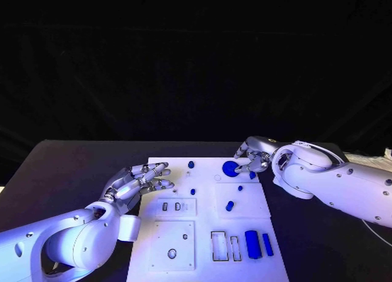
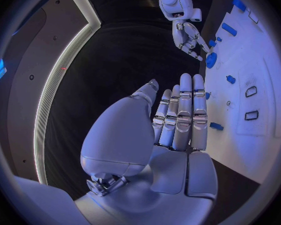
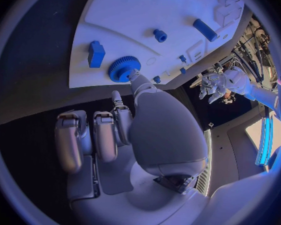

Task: Assemble the parts on the task board

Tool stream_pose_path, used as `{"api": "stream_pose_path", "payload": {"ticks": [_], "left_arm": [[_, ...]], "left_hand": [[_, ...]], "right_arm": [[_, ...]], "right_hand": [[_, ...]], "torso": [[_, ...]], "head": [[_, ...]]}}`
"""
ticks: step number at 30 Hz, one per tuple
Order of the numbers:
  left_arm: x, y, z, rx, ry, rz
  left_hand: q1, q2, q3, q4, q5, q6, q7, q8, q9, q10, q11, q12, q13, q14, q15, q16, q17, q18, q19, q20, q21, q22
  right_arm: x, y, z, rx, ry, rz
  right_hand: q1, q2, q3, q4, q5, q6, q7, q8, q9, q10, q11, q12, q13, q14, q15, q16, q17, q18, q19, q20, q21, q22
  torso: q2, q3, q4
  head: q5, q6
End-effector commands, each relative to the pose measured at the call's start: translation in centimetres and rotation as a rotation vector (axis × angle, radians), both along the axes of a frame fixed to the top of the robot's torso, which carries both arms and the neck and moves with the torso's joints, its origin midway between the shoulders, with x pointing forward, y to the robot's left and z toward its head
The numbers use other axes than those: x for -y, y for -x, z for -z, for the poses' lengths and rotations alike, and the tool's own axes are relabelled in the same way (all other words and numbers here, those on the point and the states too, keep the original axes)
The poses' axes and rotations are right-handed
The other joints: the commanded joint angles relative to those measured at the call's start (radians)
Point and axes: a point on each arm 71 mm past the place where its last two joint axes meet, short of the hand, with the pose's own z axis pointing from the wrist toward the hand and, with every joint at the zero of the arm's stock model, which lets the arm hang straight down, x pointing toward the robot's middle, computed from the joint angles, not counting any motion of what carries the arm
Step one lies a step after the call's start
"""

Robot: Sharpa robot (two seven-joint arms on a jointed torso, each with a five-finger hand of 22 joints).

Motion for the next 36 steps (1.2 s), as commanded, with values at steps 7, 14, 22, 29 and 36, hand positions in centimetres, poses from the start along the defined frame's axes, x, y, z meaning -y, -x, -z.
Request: {"api": "stream_pose_path", "payload": {"ticks": [7,14,22,29,36], "left_arm": [[0.3,0.1,-0.2,0.016,0.017,0.015],[0.3,0.1,-0.2,0.015,0.016,0.014],[0.2,0.0,-0.1,0.011,0.013,0.012],[0.2,0.0,-0.1,0.009,0.012,0.012],[0.2,0.0,-0.1,0.006,0.011,0.014]], "left_hand": [[0.007,0.008,0.002,-0.007,-0.004,-0.004,0.003,-0.004,0.0,-0.008,-0.001,-0.003,0.0,-0.005,0.001,-0.005,0.002,0.012,0.0,-0.002,-0.003,-0.001],[0.007,0.008,0.002,-0.007,-0.004,-0.004,0.003,-0.004,0.0,-0.008,-0.001,-0.003,0.0,-0.005,0.001,-0.005,0.002,0.012,0.0,-0.002,-0.003,-0.001],[0.007,0.008,0.002,-0.007,-0.004,-0.004,0.003,-0.004,0.0,-0.008,-0.001,-0.003,0.0,-0.005,0.001,-0.005,0.002,0.012,0.0,-0.002,-0.003,-0.001],[0.007,0.008,0.003,-0.008,-0.004,-0.005,0.003,-0.005,-0.001,-0.009,-0.001,-0.003,0.0,-0.006,0.001,-0.005,0.002,0.012,0.0,-0.002,-0.003,-0.001],[0.007,0.007,0.003,-0.008,-0.004,-0.005,0.004,-0.005,-0.001,-0.009,-0.001,-0.003,0.0,-0.006,0.001,-0.005,0.002,0.012,0.0,-0.002,-0.003,-0.001]], "right_arm": [[-0.6,-0.4,0.8,-0.047,0.022,-0.011],[-1.1,-0.4,1.1,-0.065,0.015,-0.025],[-1.2,-0.5,1.2,-0.077,0.016,-0.029],[-1.6,-0.5,1.3,-0.081,0.018,-0.038],[-1.6,-0.6,1.4,-0.085,0.028,-0.026]], "right_hand": [[-0.002,0.012,-0.004,0.003,-0.007,0.004,0.003,0.006,0.002,0.039,0.003,0.027,0.108,0.085,0.011,0.006,0.156,-0.022,0.088,0.009,0.007,0.229],[-0.002,0.018,-0.004,0.004,-0.008,0.01,0.003,0.008,0.003,0.043,0.003,0.041,0.121,0.085,0.011,0.006,0.157,-0.022,0.088,0.009,0.008,0.23],[-0.002,0.027,-0.002,0.004,-0.006,0.013,0.003,0.008,0.003,0.046,0.004,0.051,0.132,0.085,0.011,0.008,0.16,-0.023,0.09,0.01,0.01,0.235],[-0.001,0.039,0.001,0.003,-0.003,0.026,0.002,0.014,0.004,0.048,0.003,0.058,0.14,0.086,0.011,0.009,0.163,-0.024,0.094,0.01,0.013,0.242],[0.013,0.069,0.016,-0.012,-0.029,0.07,-0.008,0.031,0.01,0.055,-0.006,0.074,0.157,0.085,0.005,0.008,0.161,-0.026,0.098,0.006,0.016,0.249]], "torso": [[0.0,-0.0013,0.0009],[-0.001,-0.001,0.0004],[-0.001,-0.0016,0.0014],[-0.001,-0.0024,0.0017],[-0.001,-0.002,0.0015]], "head": [[-0.001,-0.005],[0.001,-0.009],[0.001,-0.009],[0.002,-0.012],[0.004,-0.015]]}}
